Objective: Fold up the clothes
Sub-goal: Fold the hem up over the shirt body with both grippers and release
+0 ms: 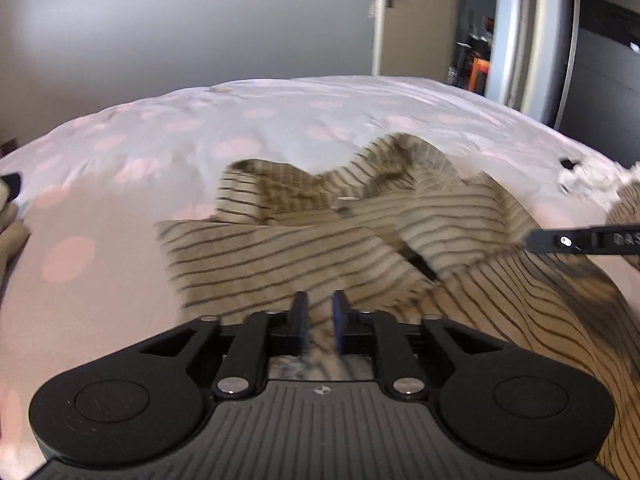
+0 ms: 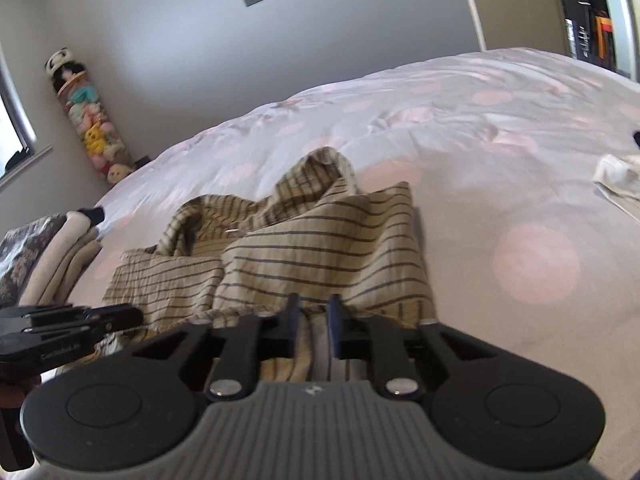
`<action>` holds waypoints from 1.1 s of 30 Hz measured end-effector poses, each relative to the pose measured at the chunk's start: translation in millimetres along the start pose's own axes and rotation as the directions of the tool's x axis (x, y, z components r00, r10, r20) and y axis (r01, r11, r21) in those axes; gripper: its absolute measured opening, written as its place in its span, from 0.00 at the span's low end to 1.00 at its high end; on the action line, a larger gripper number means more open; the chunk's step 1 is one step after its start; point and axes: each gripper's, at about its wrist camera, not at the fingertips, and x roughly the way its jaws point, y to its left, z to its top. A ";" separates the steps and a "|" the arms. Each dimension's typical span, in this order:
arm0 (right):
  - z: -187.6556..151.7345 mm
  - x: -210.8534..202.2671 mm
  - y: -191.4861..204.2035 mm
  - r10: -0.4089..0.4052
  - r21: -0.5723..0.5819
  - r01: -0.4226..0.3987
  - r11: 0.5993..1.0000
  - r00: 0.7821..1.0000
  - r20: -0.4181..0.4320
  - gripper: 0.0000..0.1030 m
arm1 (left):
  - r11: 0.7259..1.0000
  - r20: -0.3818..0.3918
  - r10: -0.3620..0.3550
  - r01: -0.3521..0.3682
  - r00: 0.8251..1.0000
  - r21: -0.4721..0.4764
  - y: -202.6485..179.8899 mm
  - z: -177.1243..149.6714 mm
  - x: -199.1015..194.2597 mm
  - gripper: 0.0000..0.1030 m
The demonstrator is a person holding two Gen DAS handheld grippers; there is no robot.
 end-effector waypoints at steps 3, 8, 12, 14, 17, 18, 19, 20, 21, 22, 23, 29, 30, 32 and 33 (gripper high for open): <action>0.4 -10.0 -11.5 -0.009 0.067 0.008 0.998 1.000 0.007 0.26 | 0.997 0.007 -0.003 0.004 1.000 -0.081 15.9 4.4 -20.8 0.18; -4.4 -30.6 -28.9 -0.039 0.186 0.044 0.982 0.999 -0.032 0.34 | 0.984 -0.037 0.003 -0.010 0.999 -0.176 28.7 -1.2 -59.1 0.35; -15.8 -55.7 -38.0 -0.082 0.231 0.109 0.967 0.989 -0.123 0.37 | 0.966 -0.102 -0.024 -0.003 0.995 -0.258 30.8 -16.2 -82.7 0.41; -22.4 -69.2 -42.3 -0.085 0.256 0.127 0.958 0.982 -0.167 0.46 | 0.951 -0.137 -0.052 0.007 0.989 -0.310 29.4 -29.0 -94.4 0.45; -32.2 -89.5 -48.7 -0.087 0.292 0.155 0.944 0.969 -0.232 0.50 | 0.936 -0.212 -0.079 0.000 0.974 -0.351 22.7 -52.6 -112.7 0.49; -35.5 -96.3 -50.8 -0.087 0.303 0.165 0.939 0.963 -0.254 0.50 | 0.933 -0.241 -0.083 -0.009 0.967 -0.359 21.1 -59.9 -118.3 0.50; -38.8 -103.1 -52.9 -0.086 0.314 0.175 0.933 0.957 -0.275 0.51 | 0.931 -0.271 -0.088 -0.018 0.958 -0.365 20.2 -66.4 -123.5 0.50; -42.1 -109.8 -55.0 -0.086 0.325 0.185 0.928 0.951 -0.297 0.51 | 0.928 -0.300 -0.095 -0.025 0.949 -0.373 19.6 -71.7 -127.8 0.50; -44.2 -116.3 -56.0 -0.071 0.335 0.181 0.925 0.947 -0.314 0.51 | 0.923 -0.322 -0.105 -0.028 0.941 -0.383 19.7 -75.0 -131.7 0.50; -43.9 -121.9 -53.9 -0.034 0.336 0.150 0.930 0.944 -0.327 0.51 | 0.918 -0.335 -0.118 -0.026 0.935 -0.396 19.7 -77.5 -136.4 0.50; -44.1 -126.3 -49.1 -0.014 0.313 0.133 0.940 0.935 -0.355 0.51 | 0.913 -0.342 -0.136 -0.016 0.930 -0.407 19.9 -79.2 -140.9 0.50; -57.2 -132.1 -23.9 -0.101 0.069 0.162 0.984 0.841 -0.532 0.51 | 0.933 -0.453 -0.212 0.043 0.866 -0.356 17.0 -85.4 -149.7 0.51; -58.4 -130.3 -24.1 -0.097 0.062 0.157 0.986 0.826 -0.556 0.51 | 0.943 -0.478 -0.218 0.056 0.851 -0.329 14.8 -86.8 -149.6 0.51; -61.3 -125.9 -23.3 -0.088 0.047 0.143 0.989 0.799 -0.596 0.51 | 0.955 -0.529 -0.231 0.087 0.816 -0.283 10.8 -89.9 -148.6 0.51; -62.9 -123.8 -22.4 -0.084 0.038 0.135 0.990 0.786 -0.613 0.50 | 0.958 -0.552 -0.236 0.097 0.800 -0.268 9.6 -91.5 -147.8 0.51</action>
